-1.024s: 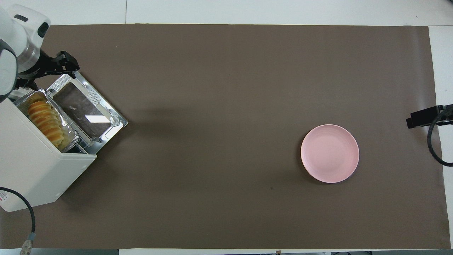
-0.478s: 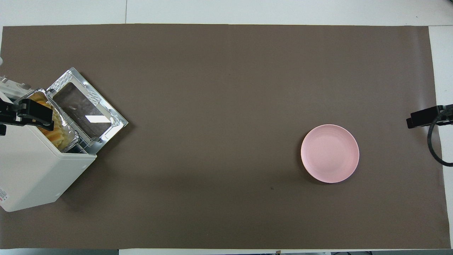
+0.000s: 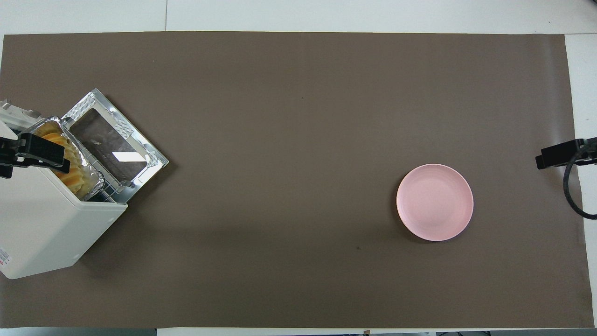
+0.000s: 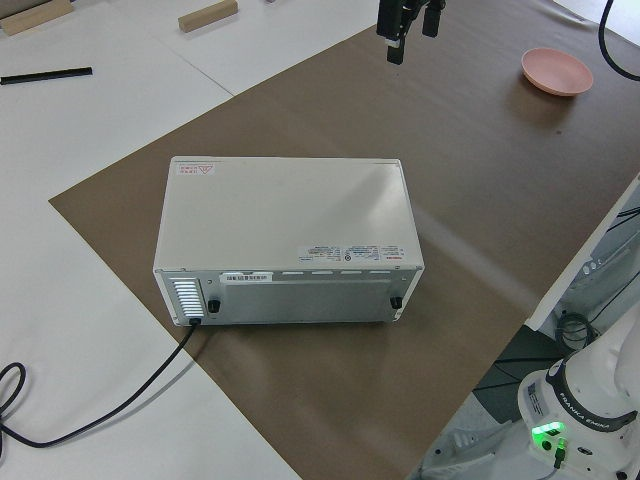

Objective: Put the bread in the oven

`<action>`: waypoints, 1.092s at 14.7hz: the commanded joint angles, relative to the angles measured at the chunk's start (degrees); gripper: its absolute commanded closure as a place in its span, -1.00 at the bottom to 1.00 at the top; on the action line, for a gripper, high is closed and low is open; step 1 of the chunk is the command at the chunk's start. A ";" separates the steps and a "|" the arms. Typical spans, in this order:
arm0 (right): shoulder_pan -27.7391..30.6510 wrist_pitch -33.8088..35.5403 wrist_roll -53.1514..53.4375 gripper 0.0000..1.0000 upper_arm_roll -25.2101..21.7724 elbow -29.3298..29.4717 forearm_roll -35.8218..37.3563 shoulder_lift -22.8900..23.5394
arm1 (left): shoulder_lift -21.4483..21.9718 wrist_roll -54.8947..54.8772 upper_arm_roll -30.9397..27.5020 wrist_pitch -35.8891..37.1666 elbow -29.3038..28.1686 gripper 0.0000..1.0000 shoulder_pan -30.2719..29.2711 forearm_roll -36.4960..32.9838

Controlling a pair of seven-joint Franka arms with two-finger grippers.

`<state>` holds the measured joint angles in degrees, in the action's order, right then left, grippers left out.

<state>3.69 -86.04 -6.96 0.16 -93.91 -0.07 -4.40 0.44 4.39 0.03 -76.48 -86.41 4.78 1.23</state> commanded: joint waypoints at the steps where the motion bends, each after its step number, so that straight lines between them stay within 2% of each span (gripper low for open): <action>1: -0.18 0.08 0.63 -1.00 -0.16 -1.36 0.16 -1.23 | 0.53 -0.61 2.86 0.72 -0.86 -1.00 -0.65 -2.81; 7: -0.18 0.08 0.63 -1.00 -0.16 -1.36 0.16 -1.23 | 1.76 -1.49 3.04 -1.48 -3.85 -1.00 -1.09 -2.20; 10: -0.18 0.08 0.63 -1.00 -0.16 -1.36 0.16 -1.23 | 2.64 -1.49 3.04 -4.27 -9.11 -1.00 -1.09 -1.93; 16: -0.18 0.08 0.63 -1.00 -0.16 -1.36 0.16 -1.23 | 2.29 -1.49 3.04 -3.50 -7.46 -1.00 -1.00 -0.97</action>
<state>3.69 -86.04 -6.96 0.16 -93.91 -0.07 -4.40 1.11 3.69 2.55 -79.20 -92.62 4.52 -0.21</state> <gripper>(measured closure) 0.000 0.000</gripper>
